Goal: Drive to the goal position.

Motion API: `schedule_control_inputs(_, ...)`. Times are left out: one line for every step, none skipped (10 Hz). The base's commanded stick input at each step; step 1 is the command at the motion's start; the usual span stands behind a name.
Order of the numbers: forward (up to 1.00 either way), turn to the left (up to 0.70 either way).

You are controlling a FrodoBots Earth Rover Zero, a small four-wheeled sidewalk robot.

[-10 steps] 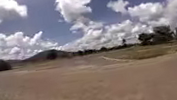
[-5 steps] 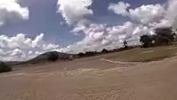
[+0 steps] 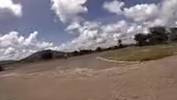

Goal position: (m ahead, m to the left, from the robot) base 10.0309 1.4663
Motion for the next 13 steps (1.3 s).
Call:
schedule_control_inputs(1.00,0.00)
schedule_control_inputs(1.00,0.00)
schedule_control_inputs(1.00,0.00)
schedule_control_inputs(1.00,0.00)
schedule_control_inputs(1.00,0.00)
schedule_control_inputs(1.00,0.00)
schedule_control_inputs(1.00,0.00)
schedule_control_inputs(1.00,0.00)
schedule_control_inputs(1.00,0.00)
schedule_control_inputs(1.00,0.00)
schedule_control_inputs(1.00,0.00)
schedule_control_inputs(1.00,0.00)
schedule_control_inputs(1.00,0.00)
